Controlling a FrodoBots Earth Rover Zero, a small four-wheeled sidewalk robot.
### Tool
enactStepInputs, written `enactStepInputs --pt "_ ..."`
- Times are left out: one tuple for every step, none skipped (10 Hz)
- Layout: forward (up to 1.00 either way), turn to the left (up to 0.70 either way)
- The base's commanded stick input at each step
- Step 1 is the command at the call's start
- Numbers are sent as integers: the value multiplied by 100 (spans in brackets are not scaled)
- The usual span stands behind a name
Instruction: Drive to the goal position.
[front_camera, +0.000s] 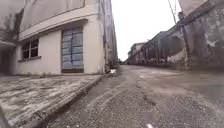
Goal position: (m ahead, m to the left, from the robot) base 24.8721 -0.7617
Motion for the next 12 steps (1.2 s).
enactStepInputs --pt "0 0" --pt "0 0" --pt "0 0" --pt "0 0" --pt "30 0" --pt "30 -8" --pt "30 -42" --pt "30 -60" --pt "30 -60" --pt "30 -60" --pt "30 -60" --pt "30 -60"
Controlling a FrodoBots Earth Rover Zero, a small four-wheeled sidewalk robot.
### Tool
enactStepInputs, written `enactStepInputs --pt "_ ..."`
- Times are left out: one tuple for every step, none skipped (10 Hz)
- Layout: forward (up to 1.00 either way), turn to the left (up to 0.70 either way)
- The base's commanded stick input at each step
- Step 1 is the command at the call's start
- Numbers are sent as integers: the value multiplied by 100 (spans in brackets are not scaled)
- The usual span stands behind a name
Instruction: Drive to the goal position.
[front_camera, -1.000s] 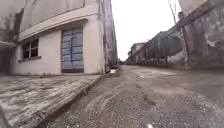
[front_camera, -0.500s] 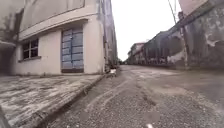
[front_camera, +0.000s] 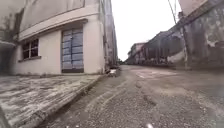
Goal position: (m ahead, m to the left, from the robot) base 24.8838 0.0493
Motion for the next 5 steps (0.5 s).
enactStepInputs --pt "30 -60" --pt "30 -60" --pt "30 -60" --pt "30 -60" --pt "30 0"
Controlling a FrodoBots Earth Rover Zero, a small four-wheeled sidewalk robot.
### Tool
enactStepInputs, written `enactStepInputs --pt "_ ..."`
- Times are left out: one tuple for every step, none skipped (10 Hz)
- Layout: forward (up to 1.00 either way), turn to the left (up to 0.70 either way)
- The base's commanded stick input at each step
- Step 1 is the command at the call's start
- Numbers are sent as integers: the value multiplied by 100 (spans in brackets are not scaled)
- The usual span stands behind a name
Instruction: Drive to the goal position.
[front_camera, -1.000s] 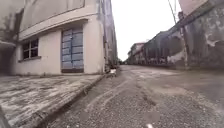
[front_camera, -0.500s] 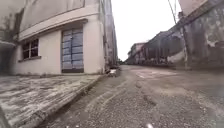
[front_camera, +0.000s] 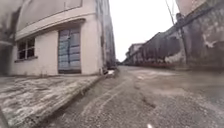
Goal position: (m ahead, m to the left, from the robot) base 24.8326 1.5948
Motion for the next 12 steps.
enactStepInputs --pt "30 0" --pt "30 0" --pt "30 0" --pt "30 0" --pt "30 0" --pt "30 0" --pt "30 0" --pt "30 0" --pt "30 0" --pt "30 0" --pt "30 -19" --pt "30 -55"
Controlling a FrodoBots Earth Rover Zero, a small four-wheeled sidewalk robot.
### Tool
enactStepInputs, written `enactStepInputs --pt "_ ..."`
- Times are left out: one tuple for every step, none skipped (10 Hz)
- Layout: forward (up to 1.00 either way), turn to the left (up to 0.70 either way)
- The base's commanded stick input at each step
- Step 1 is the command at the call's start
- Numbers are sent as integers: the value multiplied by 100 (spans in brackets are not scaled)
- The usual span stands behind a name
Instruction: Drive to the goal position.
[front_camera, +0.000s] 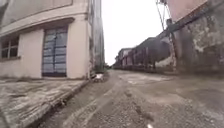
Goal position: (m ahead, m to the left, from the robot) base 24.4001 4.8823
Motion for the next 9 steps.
enactStepInputs --pt "30 -60" --pt "30 -60" --pt "30 -60" --pt "30 -60" --pt "30 -60" --pt "30 -48" --pt "30 -15" --pt "30 0" --pt "30 0"
